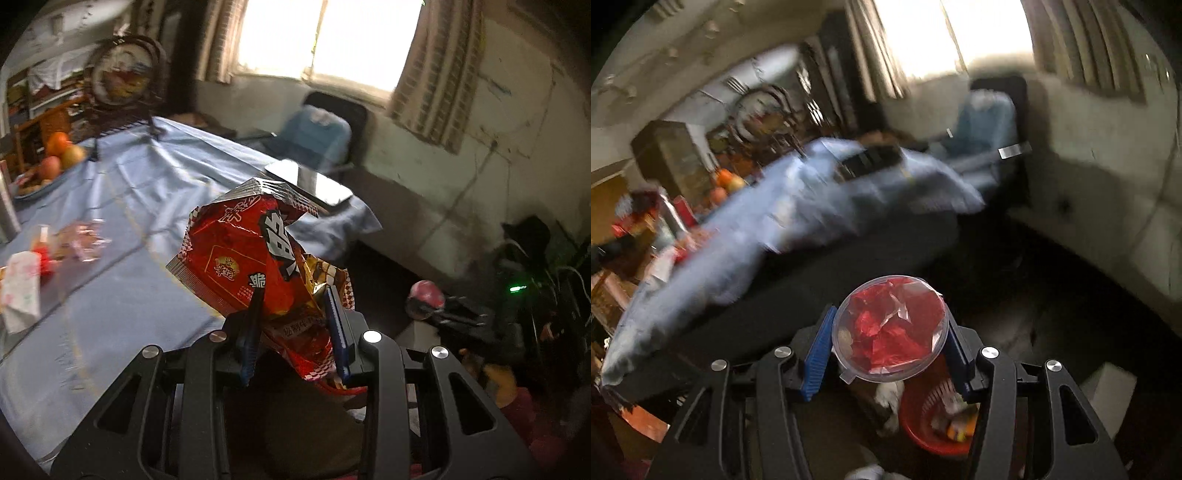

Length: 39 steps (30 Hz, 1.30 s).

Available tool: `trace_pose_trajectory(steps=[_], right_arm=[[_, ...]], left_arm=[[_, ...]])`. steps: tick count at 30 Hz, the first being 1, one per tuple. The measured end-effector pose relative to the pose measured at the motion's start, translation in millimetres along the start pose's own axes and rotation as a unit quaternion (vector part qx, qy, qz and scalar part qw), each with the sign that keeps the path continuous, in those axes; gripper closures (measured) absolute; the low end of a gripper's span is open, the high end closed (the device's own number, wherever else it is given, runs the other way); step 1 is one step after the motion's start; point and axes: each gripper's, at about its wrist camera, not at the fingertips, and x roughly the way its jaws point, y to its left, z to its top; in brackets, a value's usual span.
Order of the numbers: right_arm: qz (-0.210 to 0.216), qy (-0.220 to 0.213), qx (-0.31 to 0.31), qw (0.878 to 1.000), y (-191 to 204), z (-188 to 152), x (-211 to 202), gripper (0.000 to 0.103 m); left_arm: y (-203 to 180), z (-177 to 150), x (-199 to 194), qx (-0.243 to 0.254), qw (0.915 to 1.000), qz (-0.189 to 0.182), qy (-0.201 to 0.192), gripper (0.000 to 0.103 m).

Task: Collect trash
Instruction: 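Carry the tub and snack bag to the red basket and open both tools, then bring both empty tools back over the table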

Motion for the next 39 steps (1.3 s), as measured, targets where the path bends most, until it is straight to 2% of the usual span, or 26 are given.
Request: trace_pose_trajectory(steps=[3,5,6,9,12,15,22,26,28,30,33,39], right_arm=[[-0.008,0.059,0.016,0.998,-18.7,-19.4,38.6,0.048],[-0.015,0.083,0.046,0.995,-34.6,-30.8,58.6,0.036],[-0.013,0.085,0.063,0.994,-42.8,-33.7,62.0,0.036],[0.006,0.067,0.098,0.993,-61.9,-32.4,53.0,0.036],[-0.018,0.025,0.108,0.994,-79.8,-22.9,27.5,0.034],[-0.023,0.001,0.128,0.992,-96.0,-22.7,9.3,0.03],[-0.028,-0.006,0.164,0.986,-123.9,-27.0,5.8,0.03],[-0.027,-0.004,0.169,0.985,-130.7,-31.0,4.8,0.03],[-0.026,-0.003,0.171,0.985,-130.5,-31.0,4.5,0.03],[-0.025,-0.005,0.172,0.985,-131.2,-31.5,2.6,0.03],[-0.022,-0.01,0.172,0.985,-129.6,-28.7,0.8,0.03],[-0.015,-0.015,0.154,0.988,-116.3,-23.6,-5.1,0.03]], left_arm=[[-14.8,2.9,25.4,0.014,0.9995,-0.015,0.023,0.069],[-24.5,2.9,41.2,0.022,0.9987,-0.027,0.037,0.069],[-31.4,3.5,51.9,0.028,0.998,-0.033,0.046,0.069],[-50.6,2.5,78.1,0.045,0.9954,-0.047,0.071,0.069],[-70.7,-0.3,102.2,0.064,0.9918,-0.062,0.092,0.069],[-92.1,-5.3,126.1,0.081,0.987,-0.081,0.113,0.069],[-130.6,-30.1,190.0,0.113,0.971,-0.103,0.184,0.069],[-141.5,-47.1,227.4,0.128,0.962,-0.102,0.218,0.066],[-144.2,-54.8,243.1,0.136,0.9587,-0.086,0.234,0.052],[-141.8,-58.6,248.8,0.137,0.959,-0.07,0.238,0.035],[-138.3,-56.9,242.4,0.139,0.9622,-0.063,0.226,0.026],[-133.6,-46.7,210.5,0.149,0.973,-0.038,0.172,0.02]])
